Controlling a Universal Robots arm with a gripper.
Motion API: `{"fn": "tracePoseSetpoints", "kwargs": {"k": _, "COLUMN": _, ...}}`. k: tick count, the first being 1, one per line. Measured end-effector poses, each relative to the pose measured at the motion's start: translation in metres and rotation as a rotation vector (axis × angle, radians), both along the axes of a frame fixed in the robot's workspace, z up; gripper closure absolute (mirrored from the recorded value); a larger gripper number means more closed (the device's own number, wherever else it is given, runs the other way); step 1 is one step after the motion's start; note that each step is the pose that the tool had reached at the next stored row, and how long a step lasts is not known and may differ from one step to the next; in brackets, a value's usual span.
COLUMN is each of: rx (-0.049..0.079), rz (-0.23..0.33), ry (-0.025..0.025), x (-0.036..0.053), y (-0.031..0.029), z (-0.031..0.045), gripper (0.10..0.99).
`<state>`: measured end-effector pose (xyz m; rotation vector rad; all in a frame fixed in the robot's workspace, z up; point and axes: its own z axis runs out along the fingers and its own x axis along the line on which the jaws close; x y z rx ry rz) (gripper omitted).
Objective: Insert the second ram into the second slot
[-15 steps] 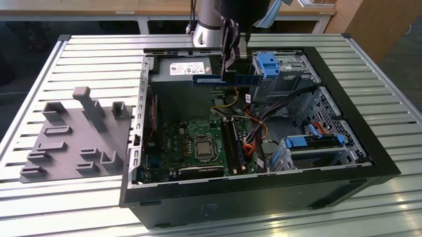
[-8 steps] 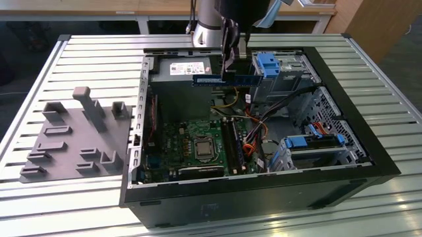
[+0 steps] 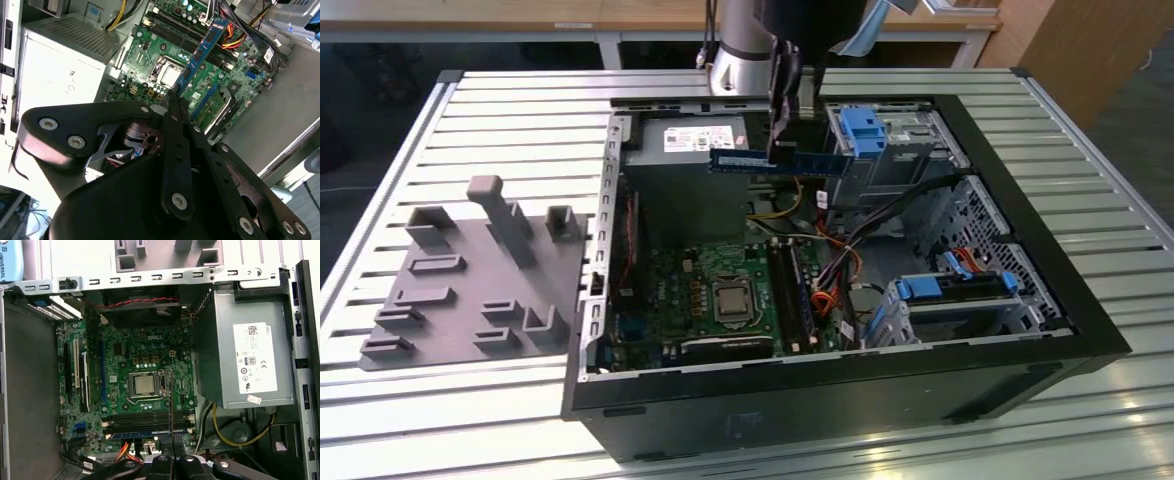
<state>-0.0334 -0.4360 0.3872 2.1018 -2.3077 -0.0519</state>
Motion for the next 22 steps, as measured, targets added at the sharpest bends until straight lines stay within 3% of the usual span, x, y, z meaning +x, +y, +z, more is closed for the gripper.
{"fn": "tracePoseSetpoints", "kwargs": {"k": 22, "rx": -0.001, "rz": -0.119, "ry": 0.0, "x": 0.0, "y": 0.0, "z": -0.0002, "gripper": 0.969}}
